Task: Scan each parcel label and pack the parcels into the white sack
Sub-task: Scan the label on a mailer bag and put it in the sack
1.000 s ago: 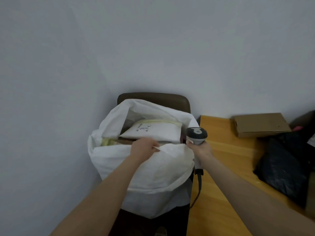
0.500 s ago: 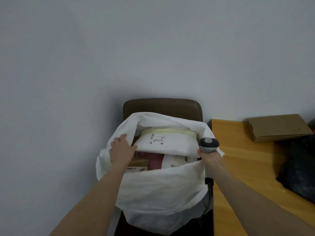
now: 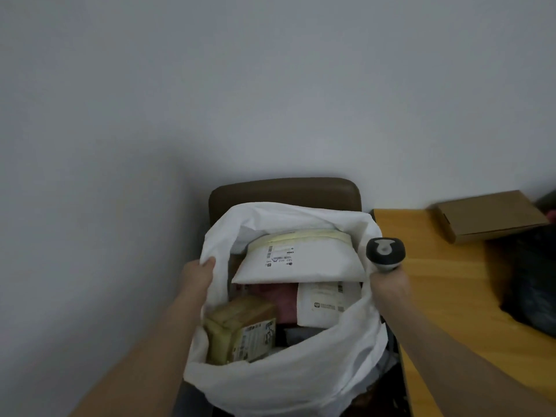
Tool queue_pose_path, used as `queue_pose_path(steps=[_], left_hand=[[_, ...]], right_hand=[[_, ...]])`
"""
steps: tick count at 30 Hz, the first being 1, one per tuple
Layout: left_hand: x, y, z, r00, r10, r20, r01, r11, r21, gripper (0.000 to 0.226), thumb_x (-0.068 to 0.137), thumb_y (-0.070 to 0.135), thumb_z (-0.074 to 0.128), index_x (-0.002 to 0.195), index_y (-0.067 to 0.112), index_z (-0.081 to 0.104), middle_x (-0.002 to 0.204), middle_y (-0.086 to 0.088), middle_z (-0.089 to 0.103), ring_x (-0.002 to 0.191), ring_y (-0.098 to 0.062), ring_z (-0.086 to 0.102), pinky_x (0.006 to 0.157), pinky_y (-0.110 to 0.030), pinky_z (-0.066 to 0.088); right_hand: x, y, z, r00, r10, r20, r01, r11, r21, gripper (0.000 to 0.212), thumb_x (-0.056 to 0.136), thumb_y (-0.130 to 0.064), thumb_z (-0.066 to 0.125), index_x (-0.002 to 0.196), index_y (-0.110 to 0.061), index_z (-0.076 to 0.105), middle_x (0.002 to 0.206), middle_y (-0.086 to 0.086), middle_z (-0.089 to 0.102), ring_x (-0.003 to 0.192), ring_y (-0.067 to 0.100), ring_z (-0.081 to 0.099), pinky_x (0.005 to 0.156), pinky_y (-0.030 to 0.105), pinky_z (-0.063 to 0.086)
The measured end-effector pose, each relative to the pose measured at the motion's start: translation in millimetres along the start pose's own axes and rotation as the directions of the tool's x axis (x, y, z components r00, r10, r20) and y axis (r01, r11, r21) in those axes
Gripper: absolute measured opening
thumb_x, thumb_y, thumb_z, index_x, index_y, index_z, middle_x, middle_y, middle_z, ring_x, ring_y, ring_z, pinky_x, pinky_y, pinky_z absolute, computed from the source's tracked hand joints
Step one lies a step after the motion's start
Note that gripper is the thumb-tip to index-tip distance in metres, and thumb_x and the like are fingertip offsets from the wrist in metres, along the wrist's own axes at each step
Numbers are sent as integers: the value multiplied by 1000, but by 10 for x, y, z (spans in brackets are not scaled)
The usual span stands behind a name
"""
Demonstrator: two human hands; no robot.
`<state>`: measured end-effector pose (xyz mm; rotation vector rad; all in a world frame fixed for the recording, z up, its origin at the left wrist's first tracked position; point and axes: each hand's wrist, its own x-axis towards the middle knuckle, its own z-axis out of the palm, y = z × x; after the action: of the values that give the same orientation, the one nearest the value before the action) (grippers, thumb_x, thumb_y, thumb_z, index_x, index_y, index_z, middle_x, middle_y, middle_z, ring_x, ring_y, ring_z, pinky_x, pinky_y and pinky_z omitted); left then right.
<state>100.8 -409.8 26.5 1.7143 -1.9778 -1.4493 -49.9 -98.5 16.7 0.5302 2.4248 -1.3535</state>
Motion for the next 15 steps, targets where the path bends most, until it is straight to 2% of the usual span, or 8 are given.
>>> queue_pose_path(steps=[2,4,6,8,10,12,15], left_hand=[[-66,275,-29,998,12,-60,-18,994,-105,53,98,30,51,138,-3,42,137,-21,47,119,-37,48,85,-35,37],[-171,594,-73,990,69,-122,-86,986,-143,50,99,30,49,137,-2,43,137,-20,48,112,-34,50,79,-31,32],[-292,922,-133,975,126,-183,-159,970,-181,47,99,28,49,136,-2,45,135,-19,50,117,-34,50,79,-29,33],[-384,1207,-196,959,183,-218,-231,948,-220,46,99,27,49,135,-1,46,135,-19,51,121,-34,50,82,-30,38],[-450,1423,-262,940,229,-253,-298,913,-280,44,98,27,50,133,0,49,132,-20,53,118,-34,53,91,-36,44],[-466,1492,-307,922,246,-300,-340,884,-321,40,98,25,51,129,0,53,127,-19,58,115,-33,56,94,-38,45],[-512,1376,-301,928,200,-314,-301,900,-316,39,98,22,48,130,0,53,129,-18,57,117,-34,55,96,-37,44]], right_hand=[[28,-100,-13,1000,-25,-10,25,999,-48,27,89,2,55,70,-13,40,70,6,46,67,22,47,67,33,38],[-77,-322,-91,999,-49,-12,48,999,-19,28,86,2,57,69,-15,40,68,5,47,62,20,46,64,33,40],[-94,-536,-189,993,-109,-49,110,994,16,24,85,0,58,72,-14,44,67,4,47,61,18,47,57,28,39],[-130,-804,-337,981,-173,-86,174,985,5,13,87,-3,57,82,-11,48,67,0,44,63,17,45,49,21,30],[-115,-1024,-477,961,-241,-136,248,968,37,12,88,-3,55,92,-11,48,67,-3,41,71,20,47,48,18,25],[-134,-1111,-583,948,-272,-166,286,956,66,13,88,-4,56,94,-12,48,69,-2,45,73,21,49,50,20,27],[-205,-1003,-649,961,-242,-136,254,963,87,14,86,-2,59,92,-11,50,71,1,49,67,19,49,52,23,32]])
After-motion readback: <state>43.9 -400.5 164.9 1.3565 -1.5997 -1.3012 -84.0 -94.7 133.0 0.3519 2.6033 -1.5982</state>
